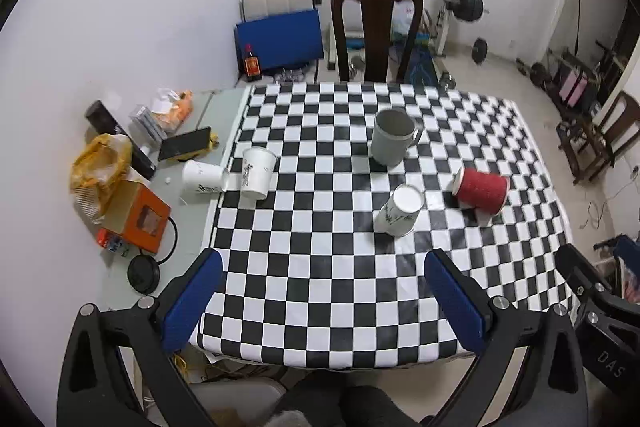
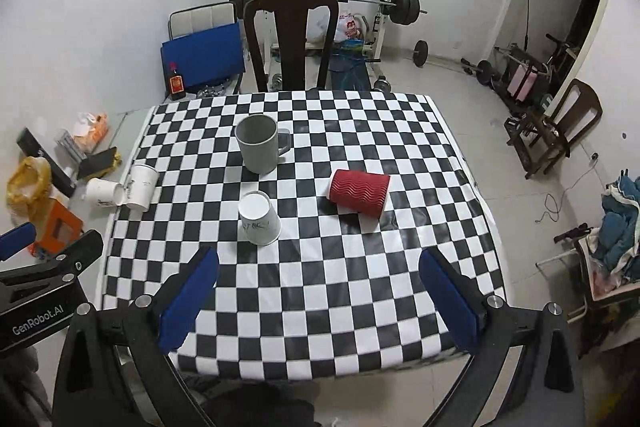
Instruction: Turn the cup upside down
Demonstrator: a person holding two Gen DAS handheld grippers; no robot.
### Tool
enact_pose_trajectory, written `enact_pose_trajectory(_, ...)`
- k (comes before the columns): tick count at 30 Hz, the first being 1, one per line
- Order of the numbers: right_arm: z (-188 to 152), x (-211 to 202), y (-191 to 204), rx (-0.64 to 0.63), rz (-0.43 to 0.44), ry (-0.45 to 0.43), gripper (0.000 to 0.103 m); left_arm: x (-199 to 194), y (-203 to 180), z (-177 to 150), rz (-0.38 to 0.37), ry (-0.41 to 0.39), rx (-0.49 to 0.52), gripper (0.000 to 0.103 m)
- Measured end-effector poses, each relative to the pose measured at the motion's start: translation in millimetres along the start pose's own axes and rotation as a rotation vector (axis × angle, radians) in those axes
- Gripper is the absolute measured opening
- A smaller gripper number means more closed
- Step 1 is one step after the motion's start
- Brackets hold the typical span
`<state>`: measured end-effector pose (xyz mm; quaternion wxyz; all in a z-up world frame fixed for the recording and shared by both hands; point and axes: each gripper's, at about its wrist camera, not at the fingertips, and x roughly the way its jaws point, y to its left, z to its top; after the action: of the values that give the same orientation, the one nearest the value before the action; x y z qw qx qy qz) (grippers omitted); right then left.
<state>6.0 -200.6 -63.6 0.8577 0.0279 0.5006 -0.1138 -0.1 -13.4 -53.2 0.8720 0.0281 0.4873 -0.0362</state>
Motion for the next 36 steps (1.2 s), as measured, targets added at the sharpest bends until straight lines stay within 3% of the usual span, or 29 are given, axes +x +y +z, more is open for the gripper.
enact_pose_trajectory(13,-2.2,-89.2,-21.8,-0.022,-0.010,-0.109,0.101,-57.0,-7.7,-16.3,0.012,-0.050,-0.020,0.103)
enact_pose_trajectory(36,-3.4,-109.8,-24.5,-0.041,-0.006,-0.084,0.101,-78.9,-4.3,-22.6,0.024,-0.056,-0.023,0.103)
